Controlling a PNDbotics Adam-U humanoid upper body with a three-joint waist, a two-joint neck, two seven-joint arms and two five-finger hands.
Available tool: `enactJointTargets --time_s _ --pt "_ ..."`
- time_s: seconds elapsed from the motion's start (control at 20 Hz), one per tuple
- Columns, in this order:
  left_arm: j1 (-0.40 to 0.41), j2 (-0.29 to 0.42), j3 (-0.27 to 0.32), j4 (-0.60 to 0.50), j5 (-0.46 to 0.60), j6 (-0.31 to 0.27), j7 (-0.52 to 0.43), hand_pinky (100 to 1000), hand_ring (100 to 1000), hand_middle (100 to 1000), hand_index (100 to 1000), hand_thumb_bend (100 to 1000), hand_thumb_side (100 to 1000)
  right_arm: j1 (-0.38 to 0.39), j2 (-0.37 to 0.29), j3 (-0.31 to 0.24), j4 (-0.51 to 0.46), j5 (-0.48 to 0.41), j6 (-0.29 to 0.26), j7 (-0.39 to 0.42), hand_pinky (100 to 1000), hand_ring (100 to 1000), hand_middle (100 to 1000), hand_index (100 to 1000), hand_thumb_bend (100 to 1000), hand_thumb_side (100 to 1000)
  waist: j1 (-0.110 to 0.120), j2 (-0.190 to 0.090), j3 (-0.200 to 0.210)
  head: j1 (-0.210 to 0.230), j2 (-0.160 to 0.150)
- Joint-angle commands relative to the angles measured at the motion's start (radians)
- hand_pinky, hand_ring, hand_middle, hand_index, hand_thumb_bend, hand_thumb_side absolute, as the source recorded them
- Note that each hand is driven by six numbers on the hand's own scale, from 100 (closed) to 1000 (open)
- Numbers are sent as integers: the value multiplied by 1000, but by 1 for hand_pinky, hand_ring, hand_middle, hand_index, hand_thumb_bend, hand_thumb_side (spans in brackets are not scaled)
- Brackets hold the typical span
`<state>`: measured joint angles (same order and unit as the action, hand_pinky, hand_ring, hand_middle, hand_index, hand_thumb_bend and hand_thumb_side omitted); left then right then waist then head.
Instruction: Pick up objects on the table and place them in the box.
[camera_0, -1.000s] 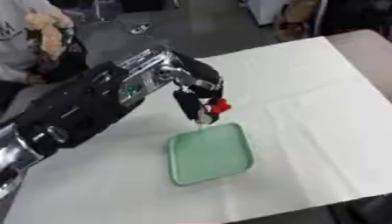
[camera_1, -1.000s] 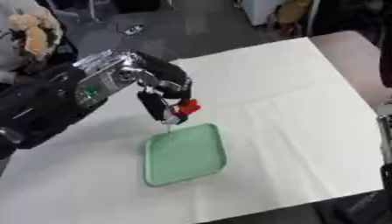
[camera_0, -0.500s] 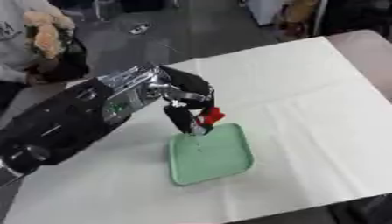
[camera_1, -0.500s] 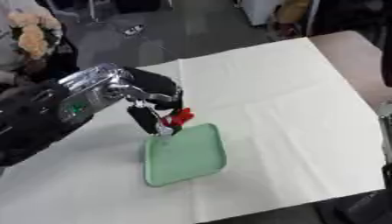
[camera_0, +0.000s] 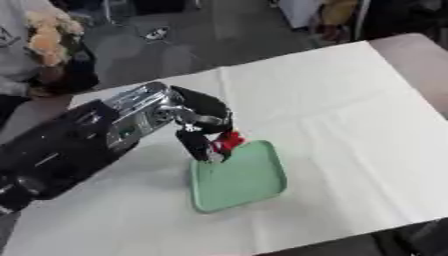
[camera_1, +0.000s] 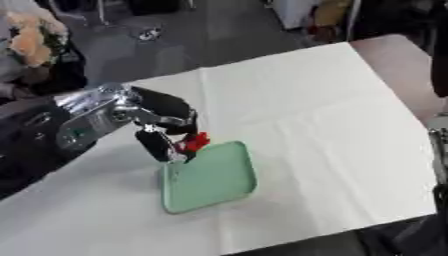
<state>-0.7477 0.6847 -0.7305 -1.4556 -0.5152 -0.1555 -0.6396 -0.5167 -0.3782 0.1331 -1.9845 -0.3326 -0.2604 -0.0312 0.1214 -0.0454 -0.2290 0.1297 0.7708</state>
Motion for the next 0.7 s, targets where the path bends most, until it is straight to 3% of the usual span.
enactJointTargets --time_s 0.05,0.2,0.25,0.3,0.4,0.55,0.7 --pt "-11 29 4 -8 21 -2 -9 100 100 207 468 100 508 -7 -17 -4 -15 3 -1 -2 422 636 609 645 100 839 -9 -8 3 -9 -1" --pt "-12 32 -3 -13 34 -1 -40 127 100 297 515 100 559 -7 -18 -4 -15 2 -1 -2 422 636 609 646 100 839 -9 -9 3 -9 -1" --pt "-11 34 -9 -15 32 -2 -65 357 334 490 661 177 615 -7 -18 -4 -15 2 -1 -2 422 636 609 646 100 839 -8 -9 3 -8 -1" --pt "-13 36 -13 -19 23 -6 -101 499 538 644 761 244 734 -7 -18 -4 -15 1 -1 -2 422 636 610 646 100 839 -8 -9 3 -8 -1" --pt "-21 43 -16 -43 -37 -25 -183 648 739 816 877 309 842 -6 -18 -4 -15 1 -1 -2 422 636 610 647 100 839 -8 -9 4 -9 -1" --pt "-19 48 -2 -68 -124 -48 -254 797 879 927 962 405 877 -6 -19 -4 -15 0 -2 -1 422 636 610 647 100 839 -9 -9 5 -11 -1" --pt "-17 48 1 -64 -182 -64 -266 836 917 957 975 428 869 -5 -19 -4 -15 0 -2 -1 422 636 610 647 100 839 -9 -9 5 -9 -1"
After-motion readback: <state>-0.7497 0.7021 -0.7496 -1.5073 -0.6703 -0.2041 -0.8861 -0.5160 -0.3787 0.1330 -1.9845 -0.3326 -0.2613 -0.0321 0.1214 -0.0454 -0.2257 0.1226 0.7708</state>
